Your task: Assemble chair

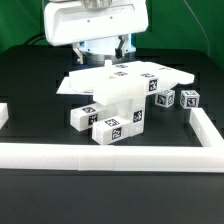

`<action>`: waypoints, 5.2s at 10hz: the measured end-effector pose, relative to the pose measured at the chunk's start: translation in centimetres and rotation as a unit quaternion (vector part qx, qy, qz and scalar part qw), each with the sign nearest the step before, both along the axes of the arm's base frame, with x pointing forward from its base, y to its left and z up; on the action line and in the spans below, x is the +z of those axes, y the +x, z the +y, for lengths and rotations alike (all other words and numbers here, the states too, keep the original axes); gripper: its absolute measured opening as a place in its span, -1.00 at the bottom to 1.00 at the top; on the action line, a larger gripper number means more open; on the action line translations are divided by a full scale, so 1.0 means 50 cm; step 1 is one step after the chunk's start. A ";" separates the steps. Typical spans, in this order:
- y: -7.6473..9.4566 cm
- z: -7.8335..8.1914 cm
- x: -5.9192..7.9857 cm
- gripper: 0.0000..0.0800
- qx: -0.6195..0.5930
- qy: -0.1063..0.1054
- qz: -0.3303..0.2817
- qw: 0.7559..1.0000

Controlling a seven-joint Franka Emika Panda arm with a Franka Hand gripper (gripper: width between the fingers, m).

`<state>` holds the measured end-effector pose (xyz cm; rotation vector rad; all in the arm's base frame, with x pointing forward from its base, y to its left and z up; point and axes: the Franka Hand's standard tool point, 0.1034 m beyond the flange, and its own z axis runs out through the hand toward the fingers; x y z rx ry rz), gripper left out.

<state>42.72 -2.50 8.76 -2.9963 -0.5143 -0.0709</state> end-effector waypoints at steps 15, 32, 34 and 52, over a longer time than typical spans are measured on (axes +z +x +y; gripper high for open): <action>0.138 0.075 -0.002 0.62 -0.053 0.003 0.003 0.999; 0.143 0.235 -0.016 0.62 -0.146 0.004 0.008 0.989; 0.142 0.234 -0.017 0.62 -0.147 0.004 0.008 0.989; 0.039 0.402 -0.130 0.62 -0.171 -0.021 0.000 0.985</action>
Offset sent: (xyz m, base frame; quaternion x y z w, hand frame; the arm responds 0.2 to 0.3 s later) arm 0.0383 0.0239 -0.0076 0.0075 0.0158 0.0181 0.9997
